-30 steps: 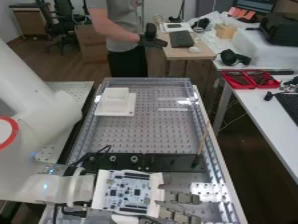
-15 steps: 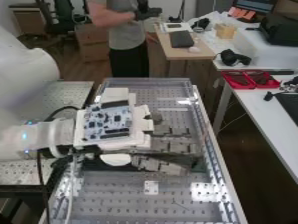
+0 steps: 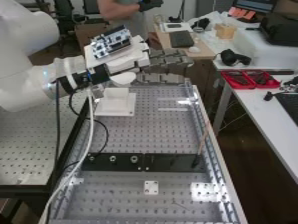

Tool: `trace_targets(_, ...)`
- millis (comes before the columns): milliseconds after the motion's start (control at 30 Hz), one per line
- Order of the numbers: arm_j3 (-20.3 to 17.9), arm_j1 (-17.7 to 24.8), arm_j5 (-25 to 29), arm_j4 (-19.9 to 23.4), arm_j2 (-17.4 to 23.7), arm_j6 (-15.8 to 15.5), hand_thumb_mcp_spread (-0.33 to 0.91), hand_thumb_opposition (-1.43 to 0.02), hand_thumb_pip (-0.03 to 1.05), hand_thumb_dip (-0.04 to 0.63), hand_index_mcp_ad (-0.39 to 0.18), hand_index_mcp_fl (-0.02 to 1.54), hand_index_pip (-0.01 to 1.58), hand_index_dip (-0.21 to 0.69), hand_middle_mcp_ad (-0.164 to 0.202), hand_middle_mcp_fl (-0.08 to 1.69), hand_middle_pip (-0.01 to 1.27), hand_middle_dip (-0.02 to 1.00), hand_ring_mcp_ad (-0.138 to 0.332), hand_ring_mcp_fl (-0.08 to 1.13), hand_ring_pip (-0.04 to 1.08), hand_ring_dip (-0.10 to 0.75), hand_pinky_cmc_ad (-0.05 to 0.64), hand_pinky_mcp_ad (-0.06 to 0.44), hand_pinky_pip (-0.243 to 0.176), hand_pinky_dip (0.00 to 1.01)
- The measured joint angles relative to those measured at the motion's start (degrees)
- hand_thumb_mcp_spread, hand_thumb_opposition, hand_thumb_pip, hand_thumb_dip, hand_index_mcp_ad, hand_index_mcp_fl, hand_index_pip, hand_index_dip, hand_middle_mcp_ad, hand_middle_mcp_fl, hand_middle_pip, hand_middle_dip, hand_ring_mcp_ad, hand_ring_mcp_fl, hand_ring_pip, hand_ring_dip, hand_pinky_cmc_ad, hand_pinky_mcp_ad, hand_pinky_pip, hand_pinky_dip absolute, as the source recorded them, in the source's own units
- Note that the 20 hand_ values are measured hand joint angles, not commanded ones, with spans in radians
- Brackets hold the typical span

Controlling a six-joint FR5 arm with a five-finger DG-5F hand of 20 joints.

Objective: Grab the paper clip and place it in the clear container

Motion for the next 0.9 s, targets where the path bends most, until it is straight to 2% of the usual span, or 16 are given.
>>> trace_targets(167,0.1,5.43,4.22,-1.36,0.93,-2.34,0.56,-1.0,0.56,0.267,-0.222,0.74,1.25,0.093,0.016,0.16,0.14,0.19,0.127,0.01,0.09,0.119,0.332,0.295,-0.01,0.2)
trace_targets(367,1.83,12.44,12.36,-5.1,0.83,-6.02,0.56,-1.0,0.56,0.265,-0.222,0.74,1.23,0.093,0.016,0.16,0.14,0.19,0.127,0.01,0.09,0.119,0.332,0.295,-0.01,0.2)
trace_targets(467,3.22,15.58,16.94,-7.64,0.31,-7.84,0.54,-1.02,0.56,0.267,-0.204,0.76,1.23,0.093,0.016,0.16,0.14,0.19,0.129,0.01,0.09,0.119,0.332,0.295,-0.014,0.2)
trace_targets(633,6.92,22.06,27.66,-13.21,-2.02,-10.56,0.52,-1.05,0.56,0.267,-0.182,0.81,1.18,0.093,0.016,0.16,0.14,0.19,0.129,0.01,0.09,0.119,0.332,0.295,-0.019,0.22)
trace_targets(733,9.36,25.18,33.22,-16.02,-4.23,-11.34,0.5,-1.05,0.56,0.284,-0.18,0.81,1.18,0.093,0.019,0.16,0.14,0.19,0.129,0.01,0.09,0.119,0.328,0.29,-0.024,0.28)
trace_targets(767,9.98,25.87,34.43,-16.66,-4.91,-11.44,0.51,-1.05,0.56,0.284,-0.18,0.81,1.18,0.096,0.012,0.16,0.14,0.19,0.129,0.01,0.09,0.119,0.328,0.295,-0.037,0.29)
trace_targets(900,13.13,28.47,40.37,-18.97,-8.77,-11.77,0.49,-1.06,0.56,0.284,-0.169,0.81,1.17,0.106,0.021,0.16,0.14,0.19,0.129,0.01,0.09,0.119,0.332,0.295,-0.044,0.34)
